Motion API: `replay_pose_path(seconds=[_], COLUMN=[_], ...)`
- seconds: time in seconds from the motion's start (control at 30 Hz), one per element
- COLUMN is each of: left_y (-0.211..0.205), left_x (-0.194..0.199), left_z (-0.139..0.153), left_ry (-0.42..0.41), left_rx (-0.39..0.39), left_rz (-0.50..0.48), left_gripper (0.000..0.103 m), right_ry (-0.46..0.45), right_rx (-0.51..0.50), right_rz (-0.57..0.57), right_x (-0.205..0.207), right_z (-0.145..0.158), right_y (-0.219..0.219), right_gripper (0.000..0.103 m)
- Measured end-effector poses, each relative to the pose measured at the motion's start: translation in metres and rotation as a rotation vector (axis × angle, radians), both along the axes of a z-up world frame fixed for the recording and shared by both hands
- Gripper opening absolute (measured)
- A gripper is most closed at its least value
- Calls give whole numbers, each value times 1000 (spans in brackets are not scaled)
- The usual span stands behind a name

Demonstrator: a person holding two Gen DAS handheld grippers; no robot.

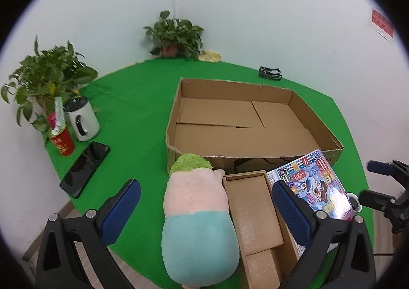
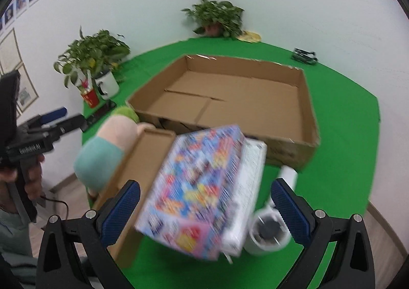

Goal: Organize objects
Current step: 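Grasp the green-haired plush toy with the left gripper and lift it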

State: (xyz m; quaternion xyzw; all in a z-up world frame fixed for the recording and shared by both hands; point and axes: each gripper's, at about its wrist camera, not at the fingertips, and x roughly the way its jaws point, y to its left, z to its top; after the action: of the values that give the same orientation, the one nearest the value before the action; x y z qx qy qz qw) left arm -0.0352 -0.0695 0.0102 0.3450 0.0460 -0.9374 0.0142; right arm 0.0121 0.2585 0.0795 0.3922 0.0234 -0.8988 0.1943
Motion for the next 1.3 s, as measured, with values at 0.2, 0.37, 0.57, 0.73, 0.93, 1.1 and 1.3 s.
replay_pose_path(seconds=[0.2, 0.37, 0.57, 0.73, 0.93, 1.1, 1.3], left_y=[-26, -49, -67, -69, -71, -67, -68], left_x=[-25, -50, -84, -92, -91, -84, -77], left_z=[-24, -48, -80, -104, -106, -100, -94], left_ry=[-103, -212, -333, -427, -450, -445, -416], left_rx=[105, 230, 405, 502, 505, 467, 448], left_rz=[-33, -75, -139, -180, -190, -217, -208], left_gripper=[102, 102, 102, 92, 83, 77, 71], right_ry=[-94, -192, -251, -253, -258, -238, -221], right_rx=[-67, -100, -136, -146, -138, -98, -81], right_rz=[157, 333, 436, 452, 402, 407, 395], right_x=[-47, -56, -55, -56, -68, -62, -67], right_z=[-17, -41, -64, -74, -89, -94, -100], right_y=[-65, -127, -187, -217, -247, -263, -269], right_gripper=[103, 103, 103, 102, 101, 98, 90])
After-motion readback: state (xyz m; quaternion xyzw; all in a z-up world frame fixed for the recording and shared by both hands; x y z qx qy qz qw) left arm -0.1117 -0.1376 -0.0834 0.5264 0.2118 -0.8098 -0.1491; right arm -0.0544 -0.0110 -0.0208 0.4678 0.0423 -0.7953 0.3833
